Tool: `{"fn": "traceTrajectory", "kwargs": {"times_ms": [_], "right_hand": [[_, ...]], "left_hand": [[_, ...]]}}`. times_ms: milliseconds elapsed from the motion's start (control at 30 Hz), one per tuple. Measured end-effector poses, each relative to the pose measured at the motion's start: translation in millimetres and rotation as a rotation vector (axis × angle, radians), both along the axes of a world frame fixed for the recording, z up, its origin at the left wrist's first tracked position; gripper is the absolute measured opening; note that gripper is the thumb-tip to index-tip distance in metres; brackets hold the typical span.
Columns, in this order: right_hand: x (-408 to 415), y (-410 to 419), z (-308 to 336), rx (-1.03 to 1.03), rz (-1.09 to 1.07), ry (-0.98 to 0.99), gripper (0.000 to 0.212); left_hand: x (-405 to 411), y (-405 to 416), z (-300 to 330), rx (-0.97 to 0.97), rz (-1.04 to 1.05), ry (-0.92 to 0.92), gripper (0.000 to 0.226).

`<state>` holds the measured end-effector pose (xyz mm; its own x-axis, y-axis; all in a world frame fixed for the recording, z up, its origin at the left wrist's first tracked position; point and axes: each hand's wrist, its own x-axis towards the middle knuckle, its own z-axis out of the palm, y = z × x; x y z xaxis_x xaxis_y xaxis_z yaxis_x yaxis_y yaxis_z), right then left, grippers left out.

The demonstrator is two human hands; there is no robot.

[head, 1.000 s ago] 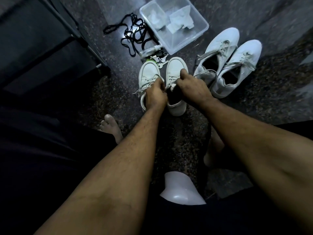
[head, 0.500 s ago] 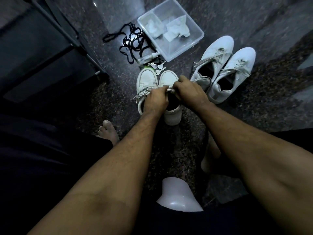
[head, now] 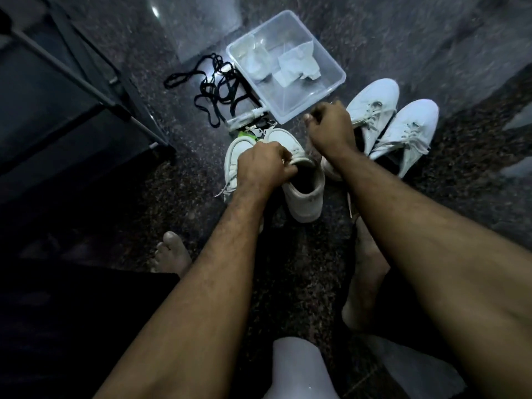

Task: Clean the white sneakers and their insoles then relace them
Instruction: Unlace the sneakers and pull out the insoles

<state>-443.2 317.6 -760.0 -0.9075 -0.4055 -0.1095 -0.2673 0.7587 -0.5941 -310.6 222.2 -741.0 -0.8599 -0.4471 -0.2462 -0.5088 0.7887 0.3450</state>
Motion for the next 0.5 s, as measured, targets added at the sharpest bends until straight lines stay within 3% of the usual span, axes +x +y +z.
{"fn": "traceTrajectory", "kwargs": {"times_ms": [267, 367, 500], "right_hand": [[-26.9, -20.4, -41.2, 0.015, -0.024, -0.096, 0.021], [-25.1, -27.8, -46.1, 0.004, -0.016, -0.107, 0.024], [-28.0, -34.9, -45.0, -0.013, -0.005, -0.094, 0.022]], "left_hand": [[-1.9, -12.1, -9.8, 0.093, -0.179, -0.148, 0.045], [-8.8, -20.4, -4.6, 0.153, -0.191, -0.197, 0.059], [-25.4, -29.8, 11.2, 0.094, -0.012, -0.023, 0.07]]}}
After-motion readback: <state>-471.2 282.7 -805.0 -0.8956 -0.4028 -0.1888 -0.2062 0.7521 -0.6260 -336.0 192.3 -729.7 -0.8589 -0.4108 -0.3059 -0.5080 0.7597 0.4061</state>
